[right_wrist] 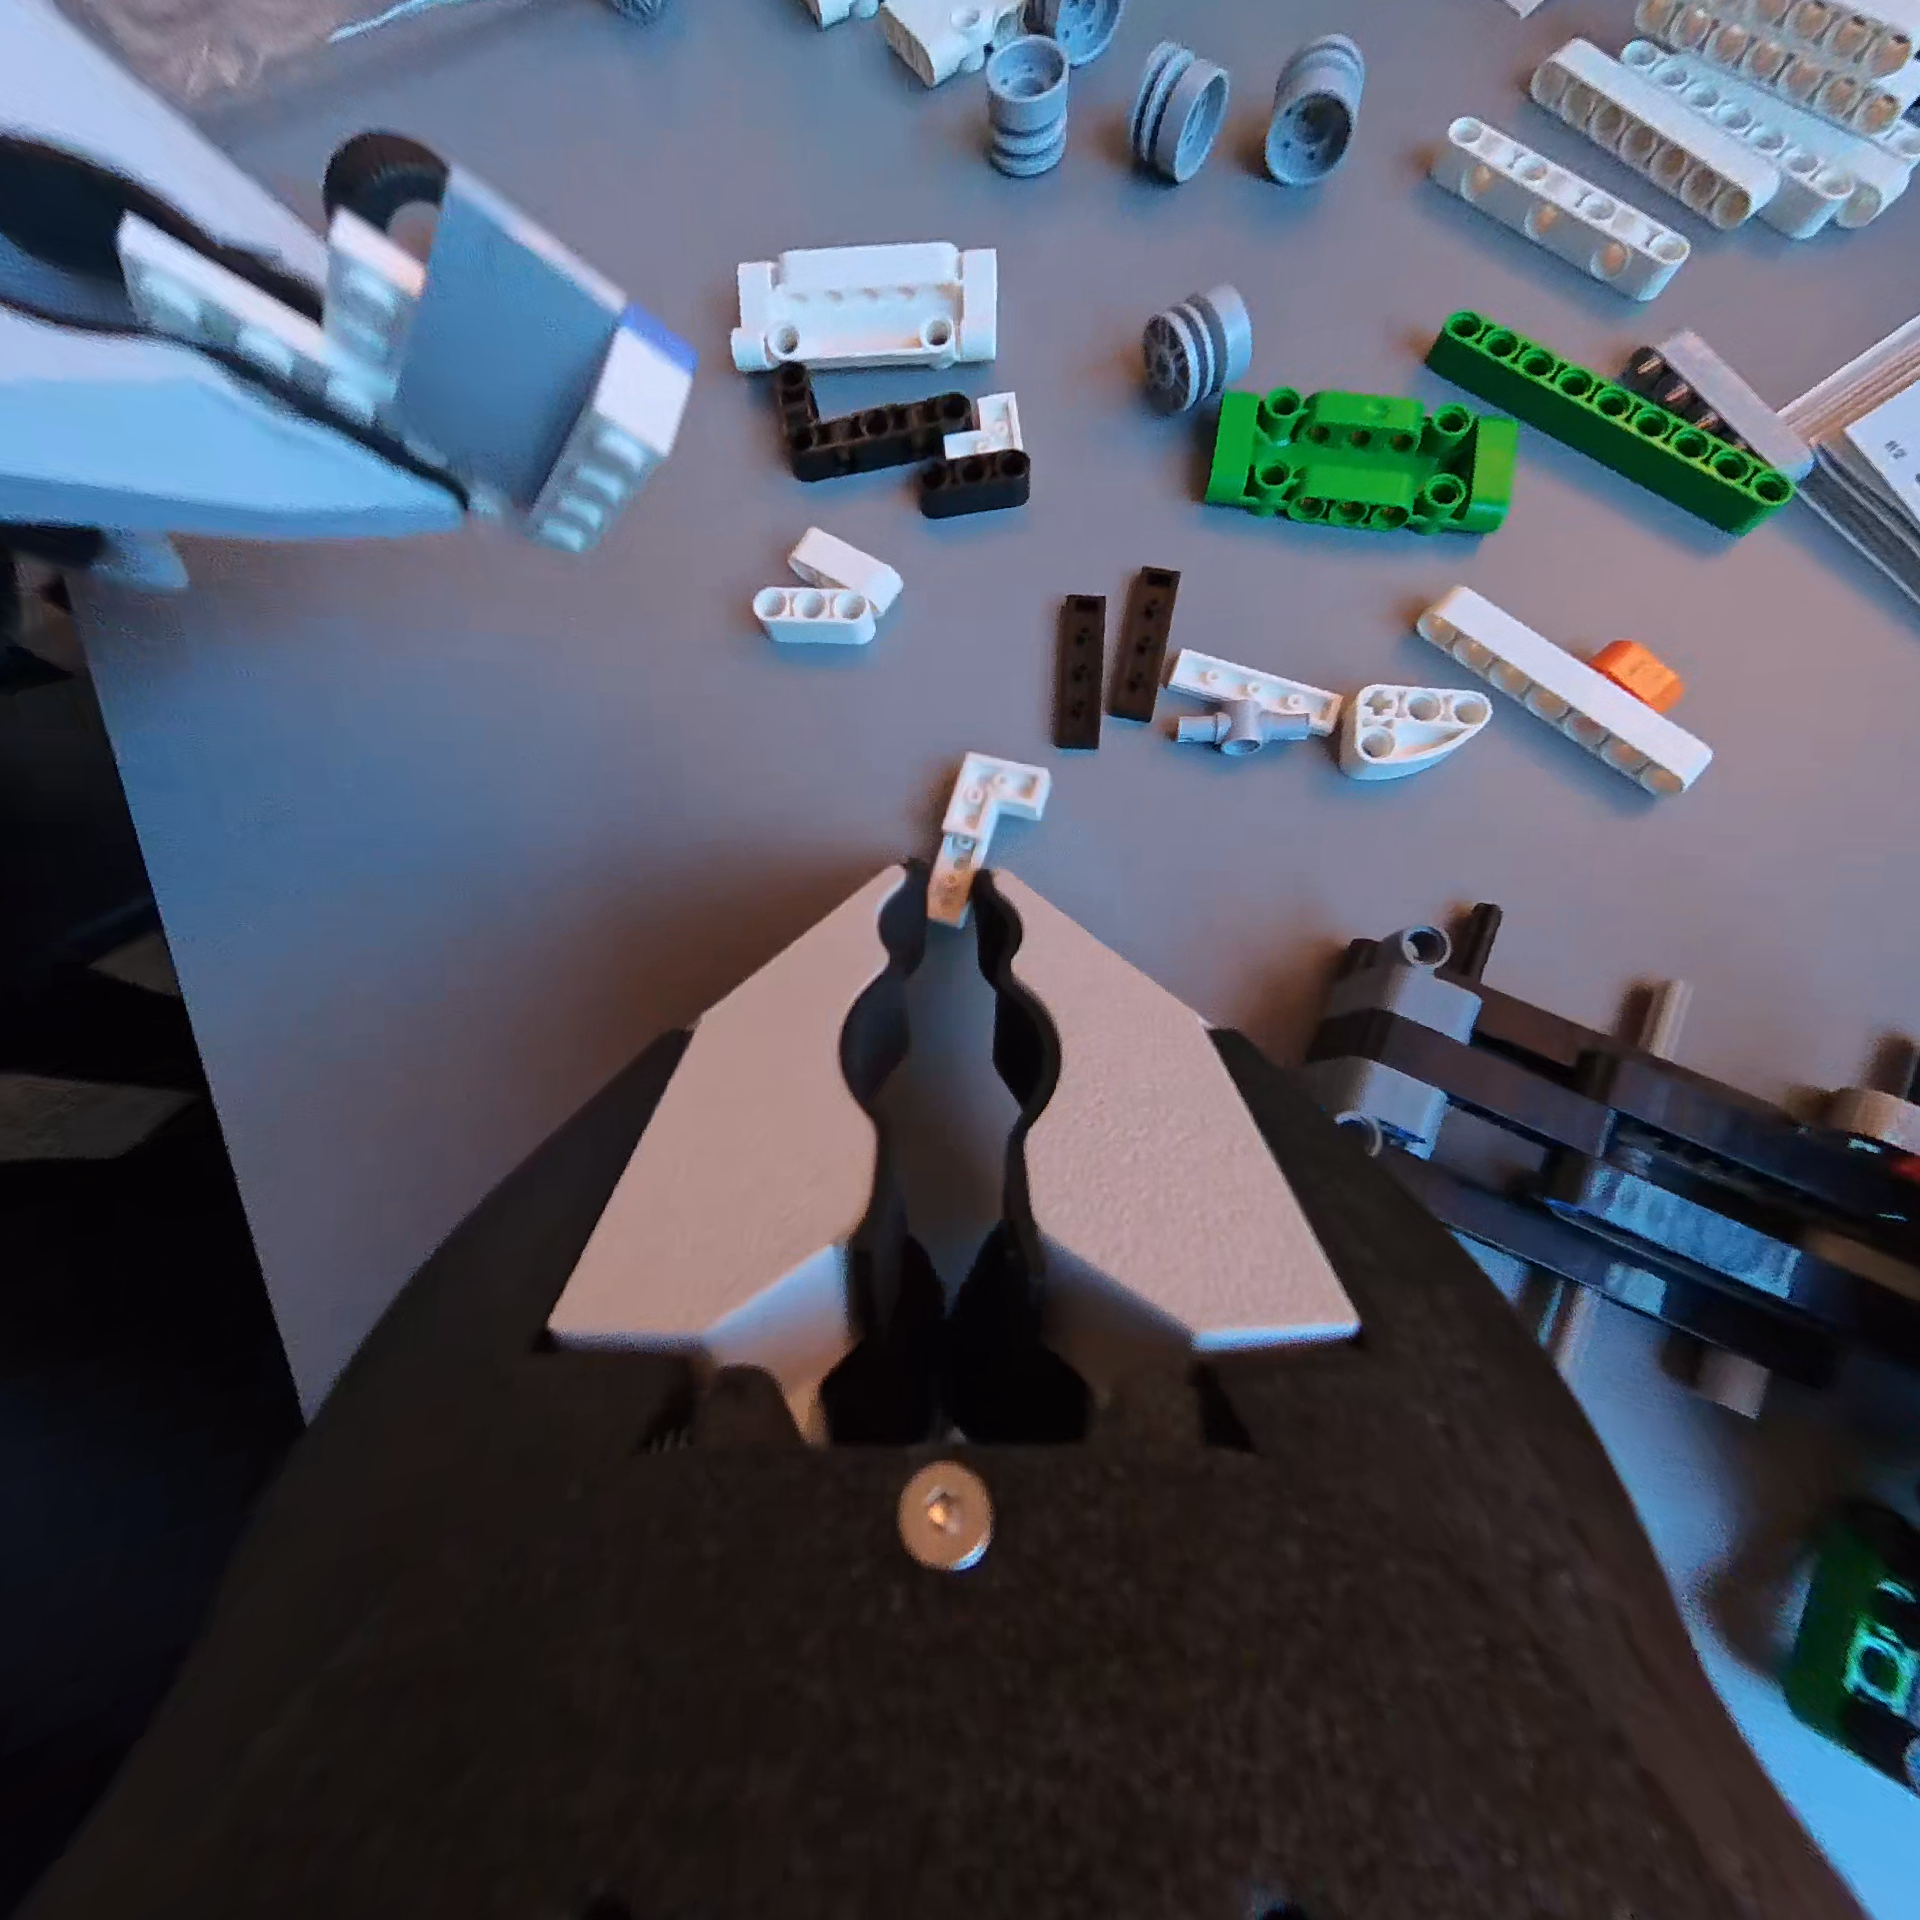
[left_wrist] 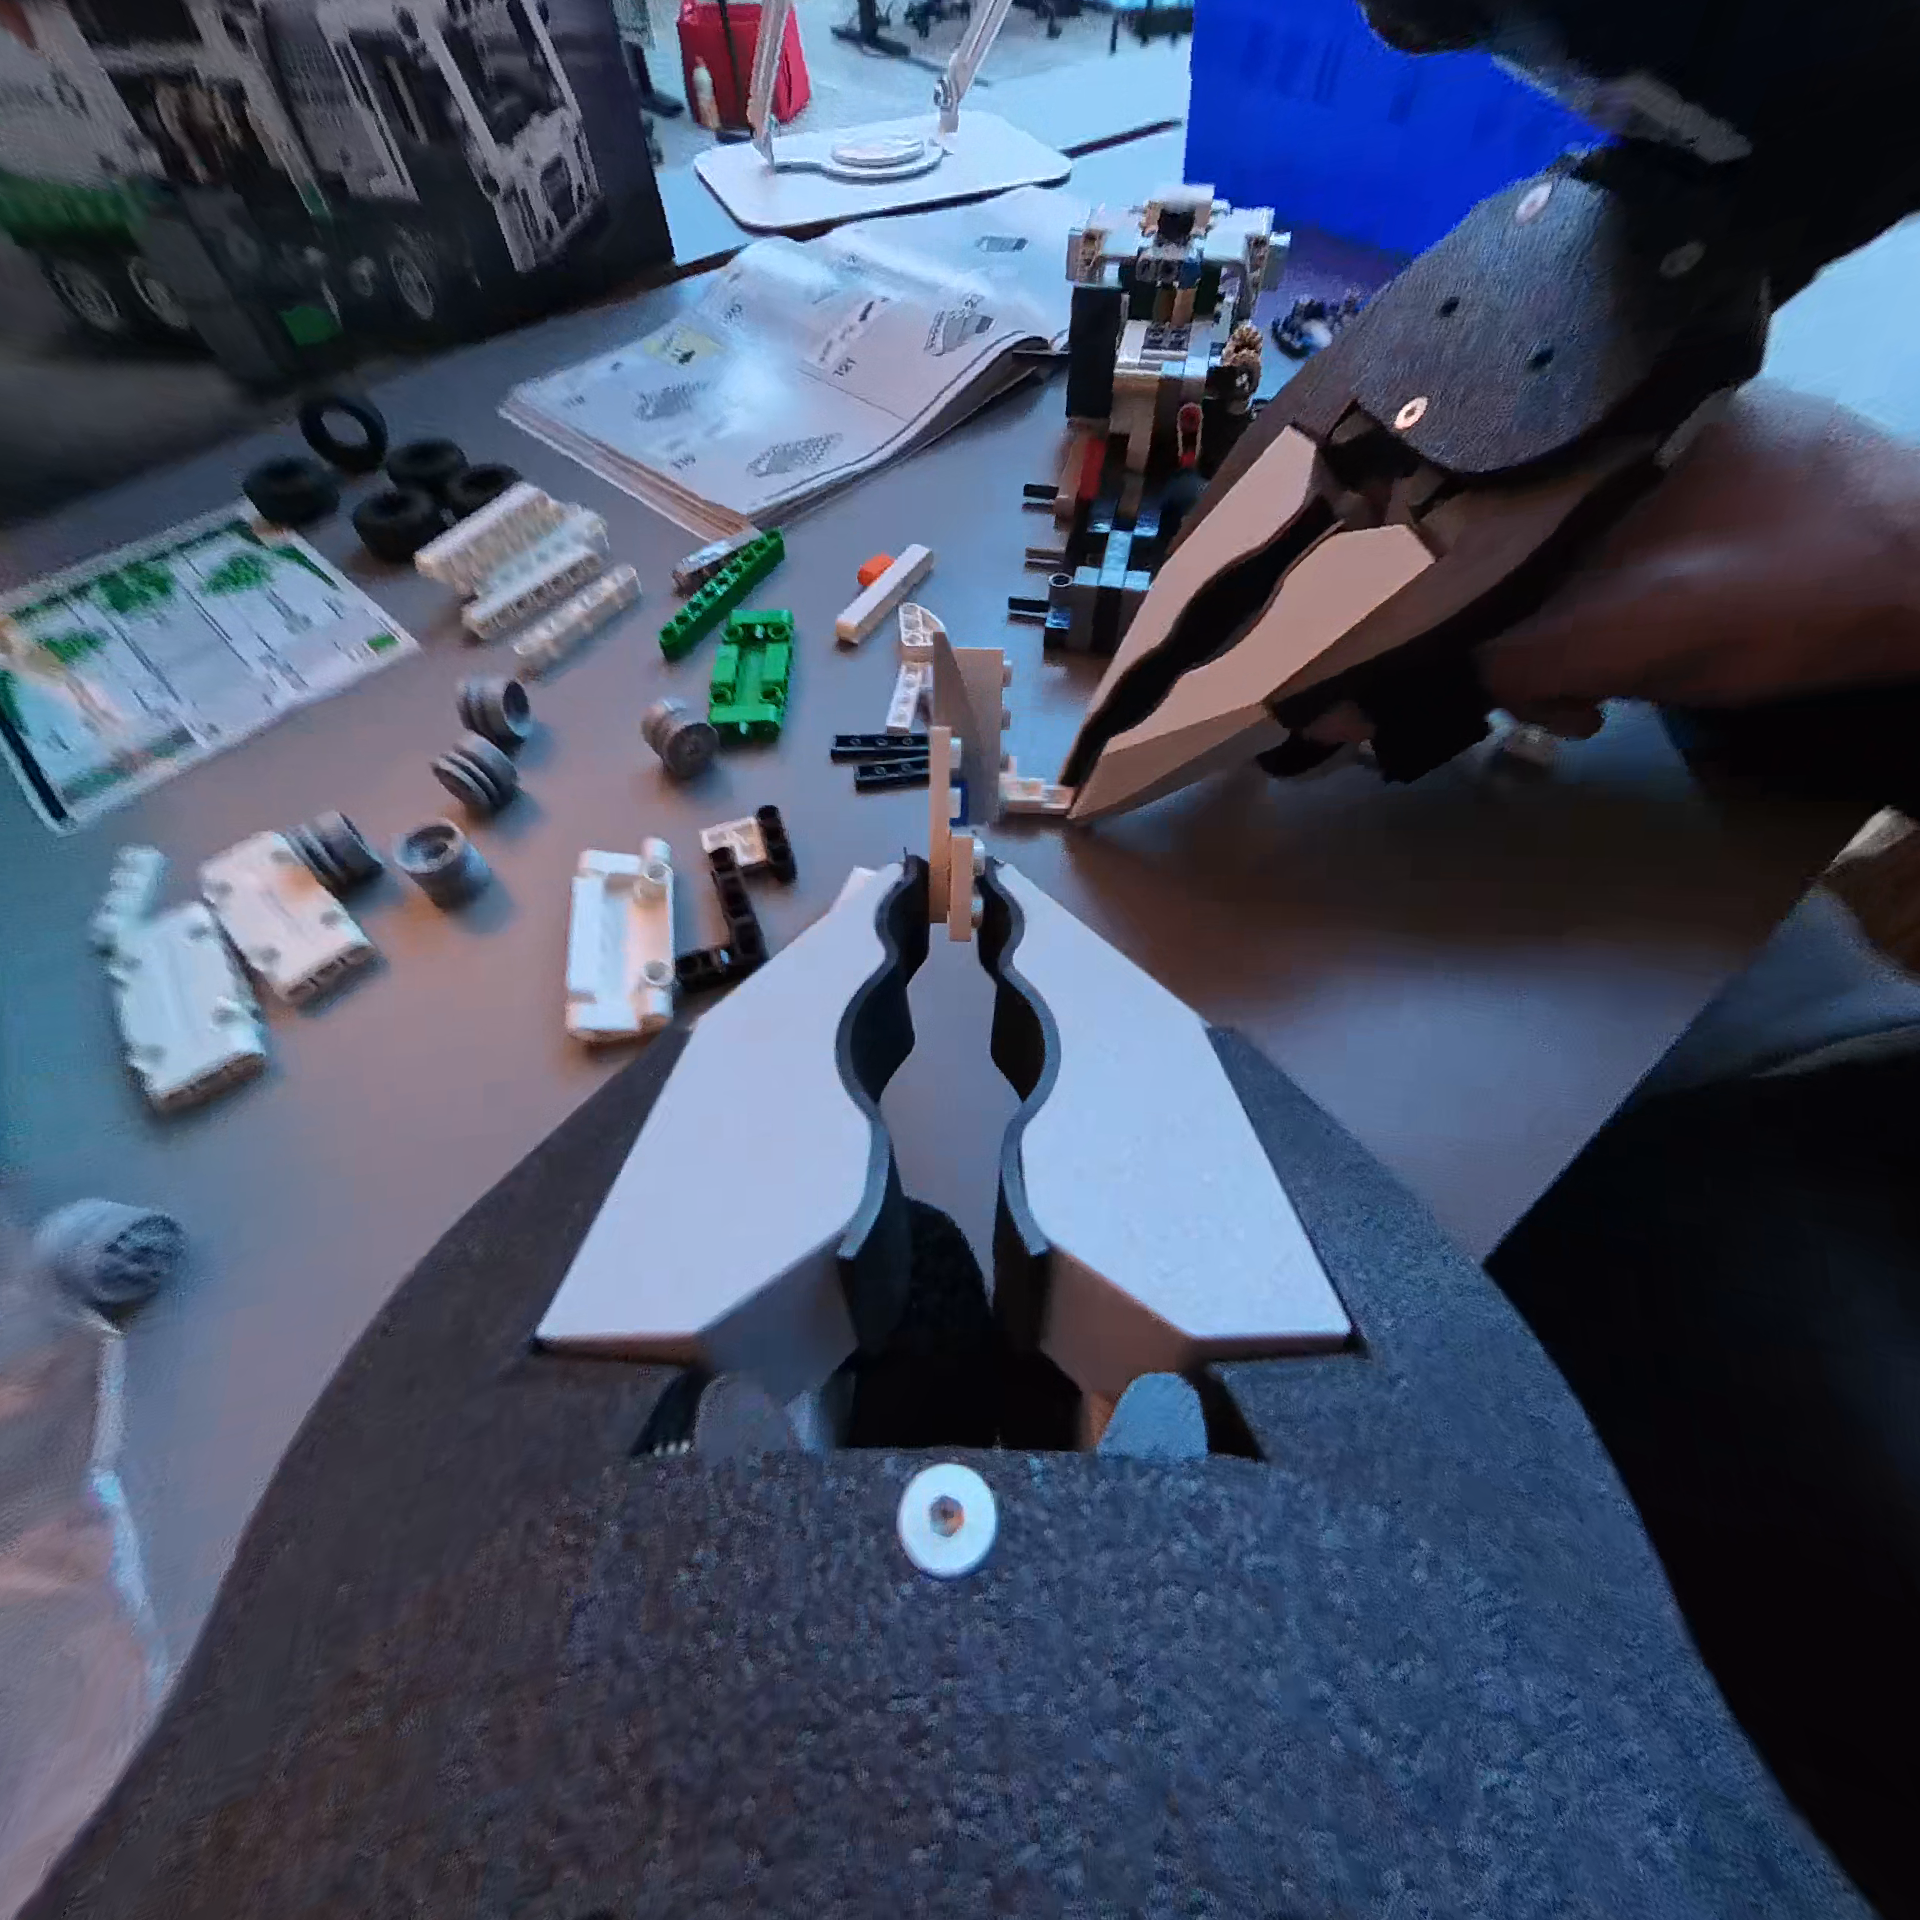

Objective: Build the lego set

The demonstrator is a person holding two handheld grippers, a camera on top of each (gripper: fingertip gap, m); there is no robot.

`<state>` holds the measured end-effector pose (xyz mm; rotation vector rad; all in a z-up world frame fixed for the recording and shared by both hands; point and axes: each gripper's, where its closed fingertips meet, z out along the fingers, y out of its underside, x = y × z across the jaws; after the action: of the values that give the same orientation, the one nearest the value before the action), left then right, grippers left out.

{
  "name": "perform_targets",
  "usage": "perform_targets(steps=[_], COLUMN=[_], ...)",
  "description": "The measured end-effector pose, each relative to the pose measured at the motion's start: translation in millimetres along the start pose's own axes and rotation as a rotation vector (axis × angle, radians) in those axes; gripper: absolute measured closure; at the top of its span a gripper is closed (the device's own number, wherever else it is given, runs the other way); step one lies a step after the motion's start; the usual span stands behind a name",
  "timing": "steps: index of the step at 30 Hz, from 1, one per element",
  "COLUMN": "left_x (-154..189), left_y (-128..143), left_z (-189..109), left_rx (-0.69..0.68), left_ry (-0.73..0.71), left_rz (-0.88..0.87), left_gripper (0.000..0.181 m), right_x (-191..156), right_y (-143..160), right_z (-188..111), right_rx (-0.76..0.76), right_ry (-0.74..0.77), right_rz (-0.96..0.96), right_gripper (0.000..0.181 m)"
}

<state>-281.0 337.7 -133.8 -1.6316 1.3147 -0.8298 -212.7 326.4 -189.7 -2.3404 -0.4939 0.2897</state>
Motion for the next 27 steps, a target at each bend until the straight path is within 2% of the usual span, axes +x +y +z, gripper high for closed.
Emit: perform_targets(steps=[3, 6, 9, 11, 12, 14, 18, 22, 24, 27], left_x=[-5, -3, 12, 27, 35, 50, 73, 90, 95, 103], left_y=[-9, -7, -5, -8, -13, -23, -32, -42, -44, -50], left_z=[5, 16, 28, 32, 32, 29, 25, 20, 18, 15], left_rx=[-0.022, -0.063, -0.077, -0.055, -0.023, 0.04, 0.109, 0.176, 0.186, 0.197], left_ry=[-0.039, -0.051, 0.011, 0.097, 0.144, 0.245, 0.388, 0.54, 0.585, 0.649], left_rz=[0.17, 0.293, 0.215, 0.095, 0.033, -0.076, -0.235, -0.455, -0.537, -0.65], left_gripper=[0.174, 0.174, 0.174, 0.174, 0.174, 0.174, 0.174, 0.174, 0.174, 0.174], right_x=[0, 2, -8, -29, -33, -53, -69, -67, -67, -70], right_y=[0, -17, -35, -35, -31, -20, -31, -36, -35, -32], right_z=[-11, -40, -70, -82, -82, -79, -89, -101, -106, -111], right_rx=[-0.027, 0.05, 0.163, 0.214, 0.193, 0.136, 0.261, 0.347, 0.368, 0.331], right_ry=[-0.004, 0.04, 0.113, 0.05, 0.015, -0.155, -0.322, -0.486, -0.487, -0.392], right_rz=[-0.086, -0.258, -0.484, -0.54, -0.485, -0.345, -0.08, 0.222, 0.24, 0.127], right_gripper=[0.174, 0.174, 0.174, 0.174, 0.175, 0.174, 0.174, 0.174, 0.174, 0.174])
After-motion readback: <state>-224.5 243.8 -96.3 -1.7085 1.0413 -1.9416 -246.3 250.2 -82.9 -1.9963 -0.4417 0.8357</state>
